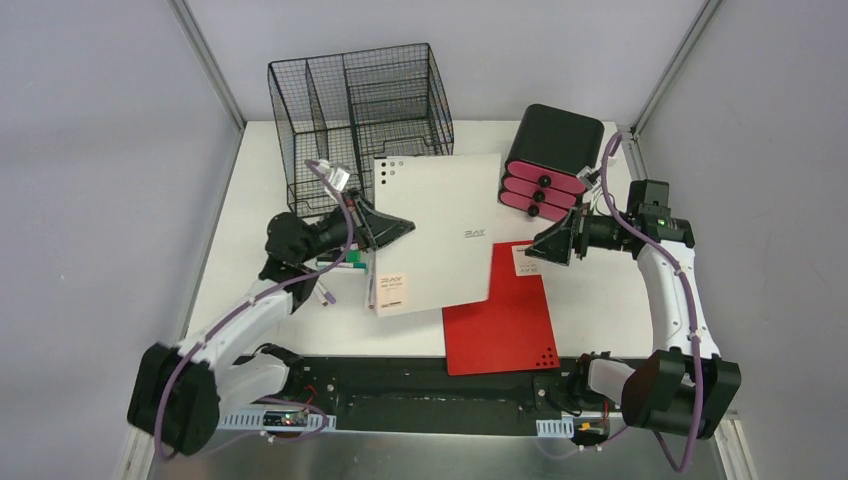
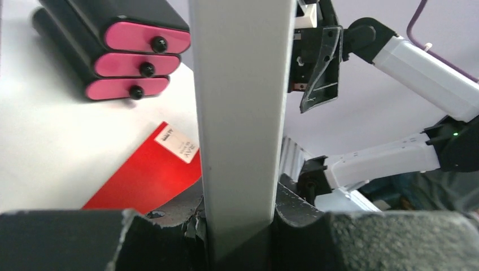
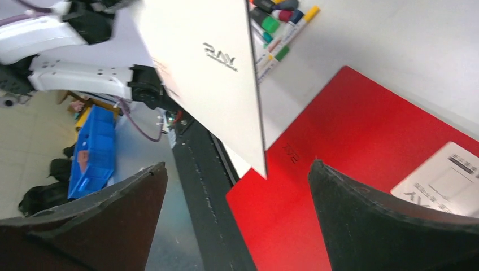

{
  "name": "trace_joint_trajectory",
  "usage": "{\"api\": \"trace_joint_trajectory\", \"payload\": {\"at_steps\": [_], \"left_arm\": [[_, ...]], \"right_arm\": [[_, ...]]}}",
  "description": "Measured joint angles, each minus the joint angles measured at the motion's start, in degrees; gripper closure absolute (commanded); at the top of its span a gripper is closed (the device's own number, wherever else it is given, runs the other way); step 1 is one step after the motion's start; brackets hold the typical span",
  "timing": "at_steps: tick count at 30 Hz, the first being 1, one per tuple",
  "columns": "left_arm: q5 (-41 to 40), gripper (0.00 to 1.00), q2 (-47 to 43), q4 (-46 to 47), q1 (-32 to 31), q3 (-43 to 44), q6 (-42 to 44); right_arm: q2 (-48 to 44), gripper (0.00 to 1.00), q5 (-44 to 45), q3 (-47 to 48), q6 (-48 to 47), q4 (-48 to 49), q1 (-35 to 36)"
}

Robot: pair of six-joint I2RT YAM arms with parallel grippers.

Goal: Organize the desk
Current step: Pick up the folder from the center of the board, then place the folder in the storage box.

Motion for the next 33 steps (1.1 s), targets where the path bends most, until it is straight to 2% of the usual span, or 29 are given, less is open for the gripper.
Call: {"api": "trace_joint_trajectory", "payload": {"at_steps": [7, 10, 13, 17, 24, 33], "left_arm": [[-9.0, 1.0, -22.3, -32.6, 1.8, 3.5, 16.1], [-14.2, 1.0, -27.2, -41.5, 1.8, 6.1, 21.0], [-20.2, 1.0, -28.4, -48.1, 1.8, 9.4, 24.3], [-29.7, 1.0, -28.6, -52.5, 1.8, 11.4, 28.0], [-45.8, 1.0, -31.4, -52.0, 1.8, 11.6, 34.0], [-59.9, 1.0, -28.9, -51.7, 1.8, 18.1, 45.2]], "right_arm": [[-0.3, 0.01, 9.6, 0.0, -1.4, -1.4, 0.0], [-0.3, 0.01, 10.8, 0.0, -1.4, -1.5, 0.0], [-0.3, 0.01, 11.6, 0.0, -1.4, -1.6, 0.0], [-0.3, 0.01, 12.2, 0.0, -1.4, -1.6, 0.0], [-0.3, 0.01, 12.5, 0.0, -1.4, -1.7, 0.0], [-0.8, 0.01, 12.7, 0.0, -1.4, -2.0, 0.0]]}}
